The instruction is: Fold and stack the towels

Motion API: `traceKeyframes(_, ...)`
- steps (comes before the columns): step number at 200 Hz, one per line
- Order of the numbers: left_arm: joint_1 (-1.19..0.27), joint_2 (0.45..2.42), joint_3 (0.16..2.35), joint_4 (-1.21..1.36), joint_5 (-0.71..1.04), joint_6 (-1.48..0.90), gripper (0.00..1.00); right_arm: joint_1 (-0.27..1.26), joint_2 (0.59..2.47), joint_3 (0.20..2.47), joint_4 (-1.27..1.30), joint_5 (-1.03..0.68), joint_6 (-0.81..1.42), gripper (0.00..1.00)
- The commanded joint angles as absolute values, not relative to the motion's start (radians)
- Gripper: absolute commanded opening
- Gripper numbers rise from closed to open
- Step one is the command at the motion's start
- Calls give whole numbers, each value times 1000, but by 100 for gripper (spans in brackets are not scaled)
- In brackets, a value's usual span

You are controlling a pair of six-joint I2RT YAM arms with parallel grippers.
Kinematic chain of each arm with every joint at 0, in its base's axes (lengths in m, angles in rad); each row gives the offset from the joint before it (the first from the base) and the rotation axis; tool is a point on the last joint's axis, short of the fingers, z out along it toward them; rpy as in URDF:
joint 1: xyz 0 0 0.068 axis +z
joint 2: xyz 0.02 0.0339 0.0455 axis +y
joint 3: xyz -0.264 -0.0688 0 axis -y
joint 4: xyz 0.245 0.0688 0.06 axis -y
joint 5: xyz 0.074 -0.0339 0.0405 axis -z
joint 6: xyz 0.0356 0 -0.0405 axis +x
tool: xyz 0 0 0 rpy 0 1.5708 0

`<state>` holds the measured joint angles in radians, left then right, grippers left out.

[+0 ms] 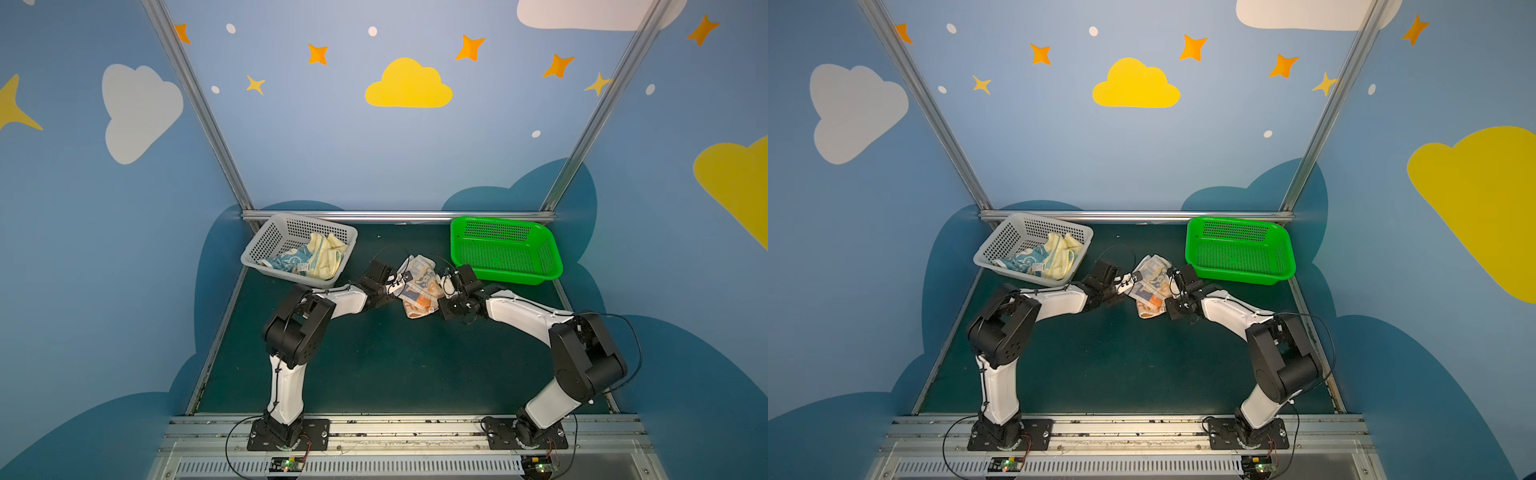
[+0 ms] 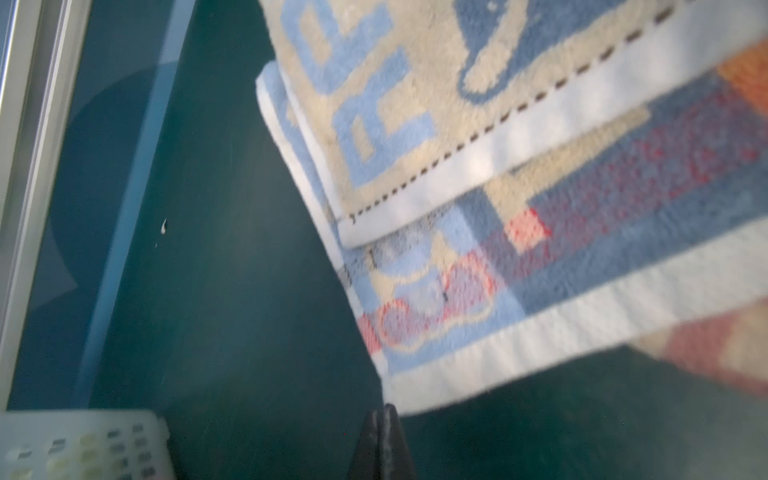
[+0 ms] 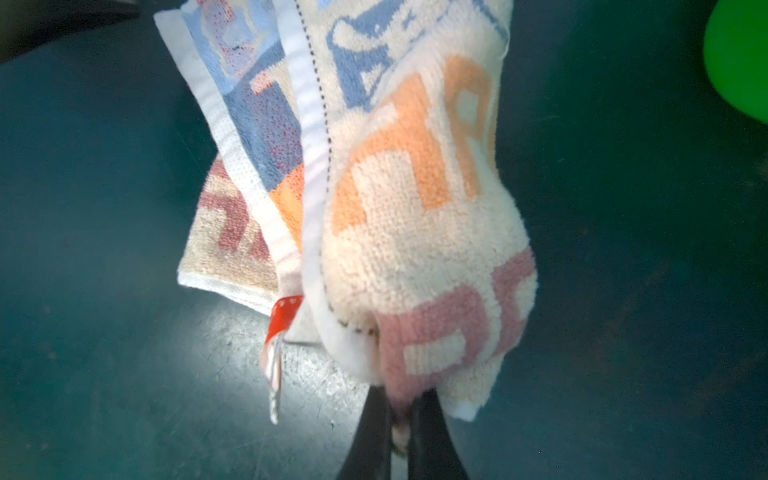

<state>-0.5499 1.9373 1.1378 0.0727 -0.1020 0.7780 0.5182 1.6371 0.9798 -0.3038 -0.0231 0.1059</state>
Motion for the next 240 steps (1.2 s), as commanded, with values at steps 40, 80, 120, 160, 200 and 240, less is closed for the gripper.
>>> traceKeyframes(40,-584,1734,1054,-181,-142,577,3,509,1663,1054,-290,-82,77,0)
traceKeyframes(80,-585,1667,1052,-182,-150,469,8,503,1765,1198,-405,-50,118,5)
traceKeyframes(120,-584,1653,1061,-130,-83,425,30,503,1804,1234,-451,-62,122,17)
traceKeyframes(160,-584,1710,1098,-127,-117,481,31,502,1760,1194,-470,-9,131,35)
traceKeyframes(200,-578,1770,1129,-140,-145,580,32,535,1663,1100,-380,-31,27,37)
traceKeyframes(240,-561,1838,1179,-132,-155,639,32,537,1691,1154,-428,-23,35,37)
